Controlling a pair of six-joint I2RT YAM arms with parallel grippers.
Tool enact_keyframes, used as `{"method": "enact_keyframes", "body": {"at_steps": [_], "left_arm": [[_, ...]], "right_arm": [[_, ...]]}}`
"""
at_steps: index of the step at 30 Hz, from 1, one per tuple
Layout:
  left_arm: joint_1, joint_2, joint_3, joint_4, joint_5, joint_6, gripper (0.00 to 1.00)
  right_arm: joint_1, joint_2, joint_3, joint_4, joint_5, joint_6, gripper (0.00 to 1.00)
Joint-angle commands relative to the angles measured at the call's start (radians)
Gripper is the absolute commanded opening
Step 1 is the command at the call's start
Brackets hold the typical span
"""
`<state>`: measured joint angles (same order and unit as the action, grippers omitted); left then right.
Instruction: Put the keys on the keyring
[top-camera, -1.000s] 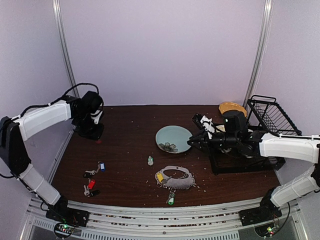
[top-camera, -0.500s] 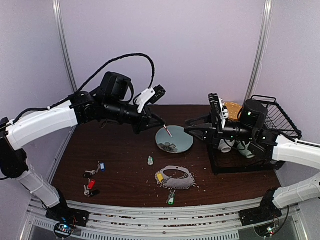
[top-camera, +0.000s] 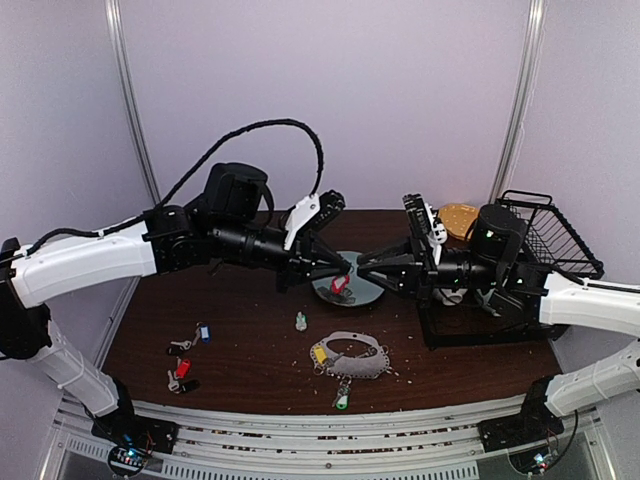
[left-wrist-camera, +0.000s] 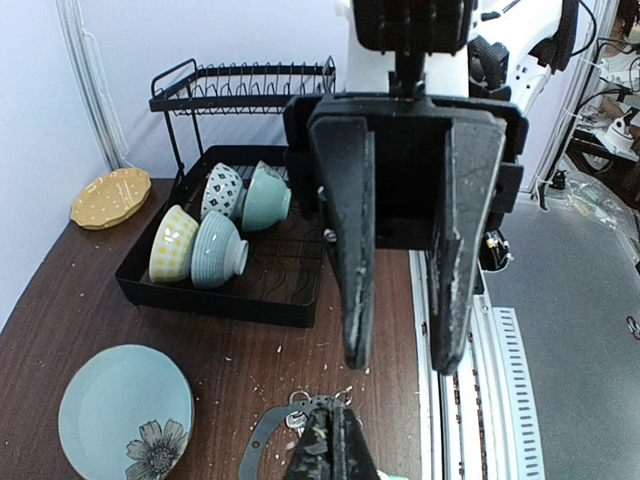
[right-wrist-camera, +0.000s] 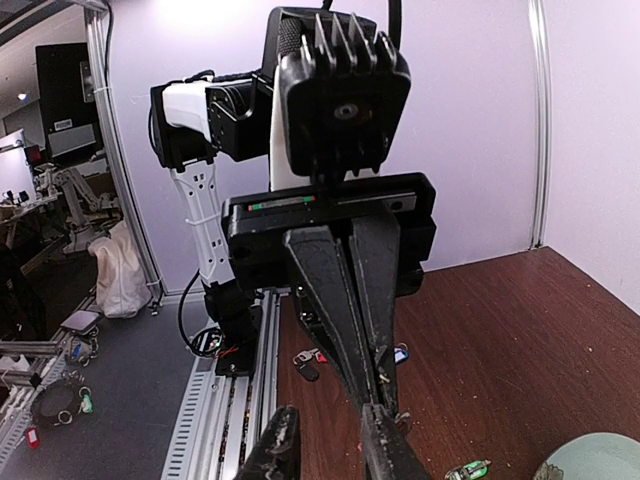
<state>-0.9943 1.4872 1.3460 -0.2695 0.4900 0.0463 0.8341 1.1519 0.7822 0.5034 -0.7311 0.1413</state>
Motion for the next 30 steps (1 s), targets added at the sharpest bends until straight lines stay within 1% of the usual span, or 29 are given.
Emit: {"method": "enact_keyframes", "body": {"at_steps": [1, 3, 6, 13, 14, 18, 22, 27, 29, 30], "left_arm": [[-0.013, -0.03, -0.01, 0.099, 0.028, 0.007, 0.0], [-0.016, -0.027, -0.008, 0.108, 0.033, 0.006, 0.0], [-0.02, -0.022, -0.007, 0.118, 0.039, 0.009, 0.0], [-0.021, -0.023, -0.012, 0.12, 0.057, 0.018, 0.0], [-0.021, -0.026, -0.015, 0.121, 0.057, 0.018, 0.0], [-0.021, -0.03, -0.022, 0.13, 0.058, 0.011, 0.0], [-0.021, -0.035, -0.035, 0.154, 0.057, 0.007, 0.0], [-0.021, -0.035, -0.033, 0.153, 0.054, 0.01, 0.0], [-0.021, -0.032, -0.033, 0.153, 0.058, 0.01, 0.0], [-0.021, -0.03, -0.033, 0.152, 0.06, 0.01, 0.0]], "right_arm": [[0.005, -0.028, 0.002, -0.014, 0.004, -0.016, 0.27], [0.005, -0.028, 0.004, -0.029, 0.036, -0.023, 0.28], [0.005, -0.02, 0.01, -0.049, 0.041, -0.033, 0.28], [0.005, -0.02, 0.007, -0.044, 0.057, -0.03, 0.13], [0.005, -0.018, 0.008, -0.044, 0.057, -0.032, 0.12], [0.005, -0.003, 0.021, -0.048, 0.037, -0.026, 0.12], [0.005, 0.01, 0.03, -0.051, 0.023, -0.031, 0.14], [0.006, 0.018, 0.035, -0.05, 0.015, -0.037, 0.08], [0.005, 0.019, 0.035, -0.051, 0.013, -0.041, 0.01], [0.005, 0.016, 0.035, -0.05, 0.008, -0.043, 0.0]]}}
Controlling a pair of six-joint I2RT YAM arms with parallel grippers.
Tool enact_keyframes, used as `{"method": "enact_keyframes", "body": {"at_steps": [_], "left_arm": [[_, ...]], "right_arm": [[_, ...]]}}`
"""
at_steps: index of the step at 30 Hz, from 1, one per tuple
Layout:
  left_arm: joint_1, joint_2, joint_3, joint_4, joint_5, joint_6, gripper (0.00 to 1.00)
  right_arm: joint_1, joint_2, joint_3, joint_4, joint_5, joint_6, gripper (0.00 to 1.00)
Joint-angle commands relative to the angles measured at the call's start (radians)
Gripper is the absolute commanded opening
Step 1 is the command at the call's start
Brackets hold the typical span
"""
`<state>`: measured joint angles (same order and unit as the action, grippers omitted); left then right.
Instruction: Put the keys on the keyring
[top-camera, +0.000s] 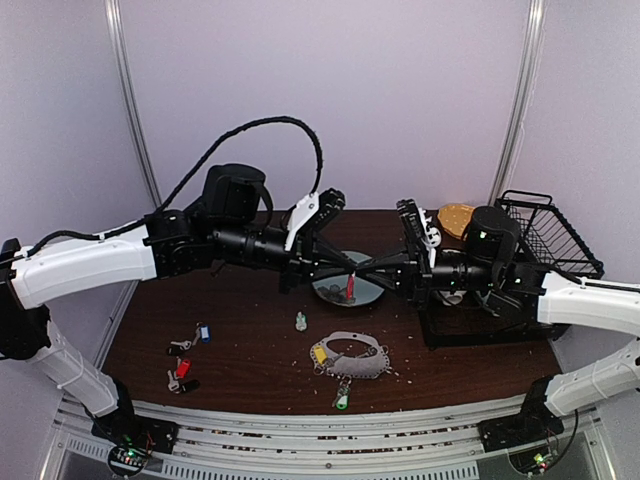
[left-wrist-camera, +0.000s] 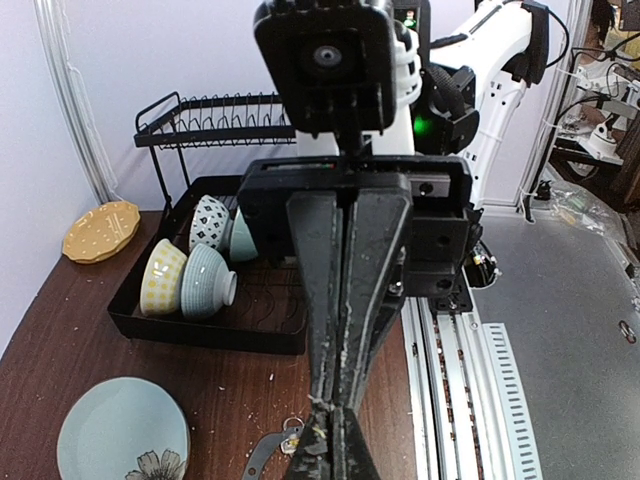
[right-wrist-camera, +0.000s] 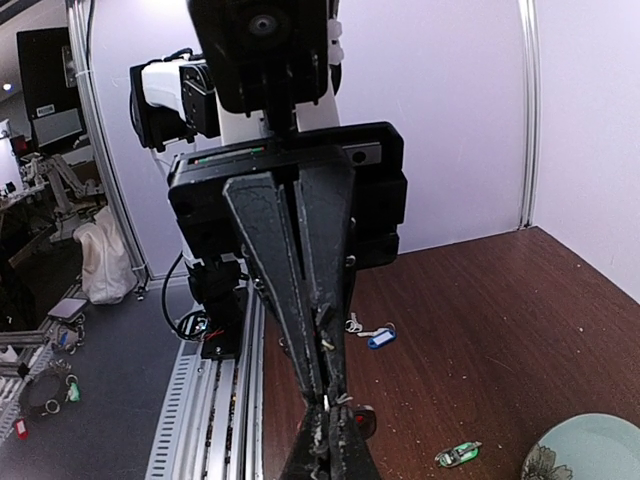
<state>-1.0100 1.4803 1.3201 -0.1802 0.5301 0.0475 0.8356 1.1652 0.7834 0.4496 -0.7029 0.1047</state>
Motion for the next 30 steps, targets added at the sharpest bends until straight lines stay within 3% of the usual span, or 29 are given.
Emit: {"method": "enact_keyframes", "body": {"at_steps": [1, 7, 9, 10, 13, 15, 19, 30], "left_arm": [[-0.006, -0.021, -0.007, 0.063, 0.018, 0.008, 0.0], [-0.004, 0.002, -0.008, 0.063, 0.01, -0.011, 0.0], [-0.002, 0.018, 0.007, 0.033, -0.011, -0.024, 0.45], [0.003, 0.022, 0.012, 0.013, -0.029, -0.028, 0.55], [0.063, 0.023, -0.015, -0.013, -0.083, -0.07, 0.67], [0.137, 0.06, -0.028, -0.053, -0.112, -0.138, 0.68], [0.207, 0.185, -0.067, -0.104, -0.191, -0.187, 0.58], [0.208, 0.455, -0.061, -0.037, -0.153, -0.192, 0.57]], "right_arm": [[0.004, 0.001, 0.033, 0.003, -0.028, -0.009, 0.0], [-0.002, -0.048, 0.005, -0.009, 0.034, -0.03, 0.0], [-0.021, -0.06, -0.006, -0.043, 0.085, -0.034, 0.0], [-0.036, -0.061, -0.007, -0.076, 0.107, -0.036, 0.0], [-0.085, -0.053, 0.0, -0.208, 0.18, -0.042, 0.0], [-0.107, -0.038, 0.012, -0.329, 0.284, -0.04, 0.0], [-0.107, 0.02, 0.017, -0.541, 0.413, -0.017, 0.0], [-0.104, 0.197, 0.034, -0.868, 0.369, 0.1, 0.0]]}}
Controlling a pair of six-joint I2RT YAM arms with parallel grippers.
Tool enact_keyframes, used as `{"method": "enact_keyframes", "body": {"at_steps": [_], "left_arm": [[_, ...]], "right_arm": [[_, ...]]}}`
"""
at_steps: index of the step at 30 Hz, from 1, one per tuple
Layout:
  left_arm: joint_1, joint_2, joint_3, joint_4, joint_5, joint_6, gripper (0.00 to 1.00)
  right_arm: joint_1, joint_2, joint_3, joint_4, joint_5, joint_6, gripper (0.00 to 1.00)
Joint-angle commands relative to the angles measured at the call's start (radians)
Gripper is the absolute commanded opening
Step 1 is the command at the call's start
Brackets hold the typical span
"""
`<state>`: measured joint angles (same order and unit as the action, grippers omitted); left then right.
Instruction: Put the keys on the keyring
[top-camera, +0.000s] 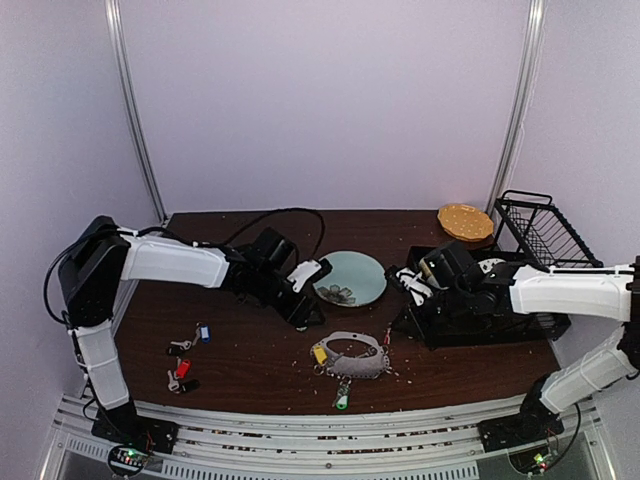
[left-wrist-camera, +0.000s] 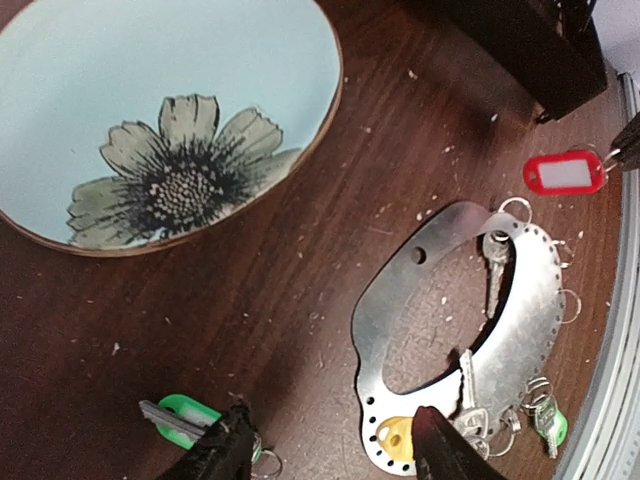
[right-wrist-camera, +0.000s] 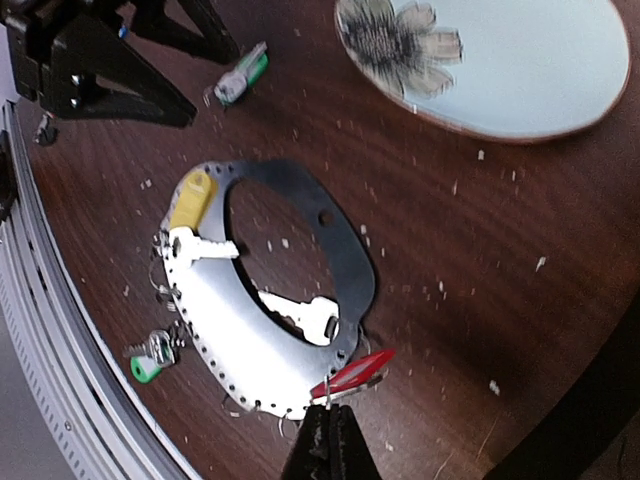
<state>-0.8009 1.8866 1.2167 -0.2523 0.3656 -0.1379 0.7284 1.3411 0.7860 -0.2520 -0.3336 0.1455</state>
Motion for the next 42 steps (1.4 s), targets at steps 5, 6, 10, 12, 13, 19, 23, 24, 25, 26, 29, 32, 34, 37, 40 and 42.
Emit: {"method": "enact_keyframes", "body": {"at_steps": [5, 6, 10, 12, 13, 19, 23, 24, 25, 26, 29, 32, 34, 37, 40, 42], "left_arm": [[-0.013, 0.129, 0.107, 0.02, 0.039, 0.034, 0.58], [-0.019, 0.146, 0.123, 0.01, 0.041, 0.059, 0.58], [-0.052, 0.185, 0.176, -0.036, 0.044, 0.146, 0.57], [-0.055, 0.198, 0.189, -0.059, 0.044, 0.168, 0.56], [-0.055, 0.201, 0.188, -0.068, 0.04, 0.174, 0.55], [-0.038, 0.113, 0.07, -0.009, 0.007, 0.175, 0.54], [-0.014, 0.015, -0.04, 0.026, 0.008, 0.204, 0.52], [-0.014, -0.011, -0.063, 0.031, 0.009, 0.212, 0.51], [-0.013, -0.035, -0.087, 0.041, 0.023, 0.22, 0.48], [-0.014, -0.057, -0.107, 0.055, 0.054, 0.229, 0.47], [-0.014, -0.098, -0.129, 0.06, 0.143, 0.271, 0.43], [-0.027, -0.107, -0.132, 0.057, 0.151, 0.363, 0.35], [-0.057, -0.122, -0.159, 0.069, 0.139, 0.46, 0.32], [-0.089, -0.167, -0.227, 0.129, 0.167, 0.592, 0.28], [-0.091, -0.17, -0.23, 0.116, 0.229, 0.692, 0.25], [-0.119, -0.131, -0.201, 0.034, 0.213, 0.764, 0.26]], "right_arm": [[0.002, 0.036, 0.028, -0.228, -0.082, 0.104, 0.0], [0.002, 0.042, 0.022, -0.228, -0.114, 0.118, 0.0], [0.002, 0.093, -0.028, -0.173, -0.155, 0.184, 0.0], [0.002, 0.131, -0.052, -0.1, -0.156, 0.208, 0.0], [0.002, 0.151, -0.05, -0.074, -0.147, 0.21, 0.0], [0.002, 0.27, 0.074, 0.022, -0.112, 0.158, 0.0], [0.0, 0.385, 0.184, 0.048, -0.117, 0.101, 0.0], [0.001, 0.414, 0.211, 0.054, -0.126, 0.092, 0.0], [0.0, 0.442, 0.236, 0.067, -0.143, 0.083, 0.0], [0.0, 0.463, 0.264, 0.073, -0.161, 0.075, 0.0], [-0.001, 0.489, 0.327, 0.068, -0.2, 0.052, 0.0], [-0.014, 0.448, 0.323, 0.043, -0.214, 0.034, 0.0], [-0.036, 0.401, 0.287, 0.023, -0.216, 0.034, 0.0], [-0.074, 0.315, 0.225, 0.001, -0.204, 0.029, 0.0], [-0.091, 0.256, 0.189, -0.01, -0.181, 0.032, 0.0], [-0.092, 0.242, 0.184, -0.018, -0.175, 0.031, 0.0]]}}
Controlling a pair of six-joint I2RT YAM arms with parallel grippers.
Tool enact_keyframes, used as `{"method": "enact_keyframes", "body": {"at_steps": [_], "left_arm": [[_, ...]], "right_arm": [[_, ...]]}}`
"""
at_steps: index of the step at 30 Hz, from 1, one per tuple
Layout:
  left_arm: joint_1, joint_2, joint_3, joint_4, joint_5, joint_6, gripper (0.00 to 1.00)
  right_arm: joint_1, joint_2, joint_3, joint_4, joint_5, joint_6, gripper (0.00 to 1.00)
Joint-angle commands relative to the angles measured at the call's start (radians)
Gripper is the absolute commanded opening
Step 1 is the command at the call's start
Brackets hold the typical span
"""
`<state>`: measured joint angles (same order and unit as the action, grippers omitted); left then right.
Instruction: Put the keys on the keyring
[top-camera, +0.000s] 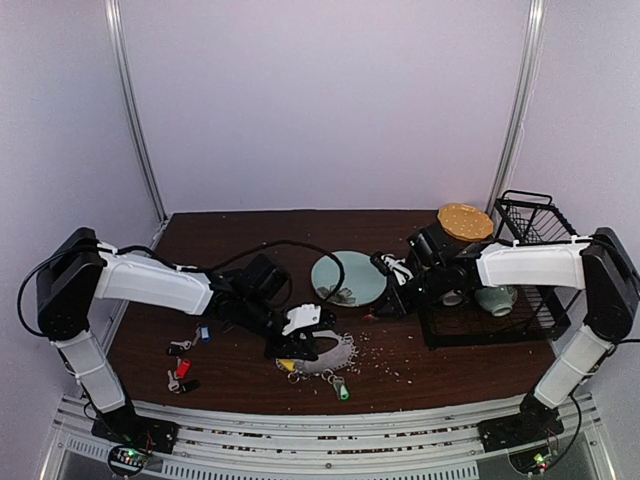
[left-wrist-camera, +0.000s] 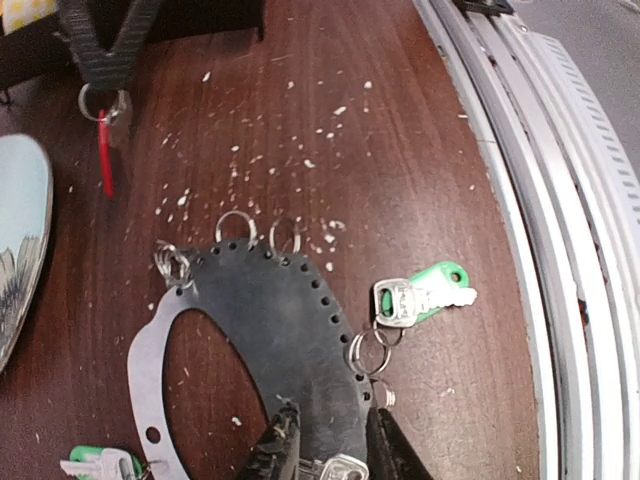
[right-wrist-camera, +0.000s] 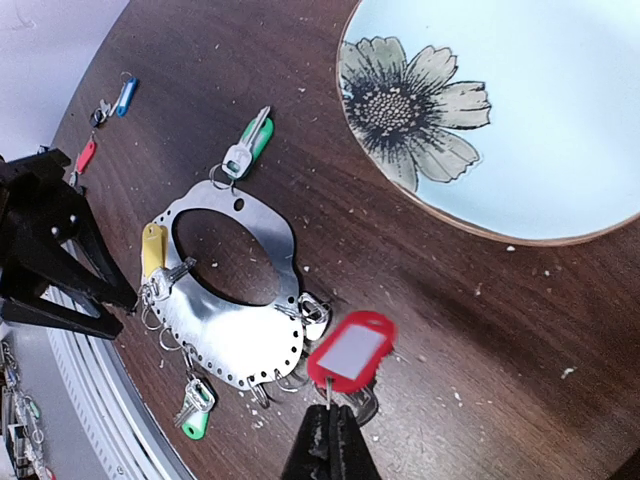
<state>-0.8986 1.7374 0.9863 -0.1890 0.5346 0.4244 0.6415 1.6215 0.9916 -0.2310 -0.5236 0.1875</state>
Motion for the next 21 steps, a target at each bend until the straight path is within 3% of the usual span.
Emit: {"method": "enact_keyframes", "body": {"at_steps": [1, 4, 8, 10, 18, 21], "left_arm": [[-0.047, 0.032, 0.039, -0.066, 0.01, 0.235, 0.26], [-0.099, 0.045, 0.026, -0.073, -0.068, 0.263, 0.32], [-0.081, 0.009, -0.005, 0.108, -0.048, 0.166, 0.31], [-0.067, 0.033, 0.028, 0.148, -0.014, 0.104, 0.32], [-0.005, 0.225, 0.185, 0.225, -0.118, -0.162, 0.36], [-0.005, 0.268, 0.229, 0.224, -0.115, -0.191, 0.44]], "right_arm": [[-0.005, -0.043, -0.022, -0.039, 0.012, -0.013, 0.0], [-0.005, -0.053, -0.02, -0.048, 0.023, -0.02, 0.0], [-0.005, -0.079, -0.008, -0.078, 0.032, -0.039, 0.0], [-0.006, -0.093, -0.006, -0.091, 0.041, -0.047, 0.0], [-0.023, -0.124, -0.028, -0.093, 0.071, -0.048, 0.0], [-0.026, -0.132, -0.043, -0.086, 0.069, -0.048, 0.0]]}}
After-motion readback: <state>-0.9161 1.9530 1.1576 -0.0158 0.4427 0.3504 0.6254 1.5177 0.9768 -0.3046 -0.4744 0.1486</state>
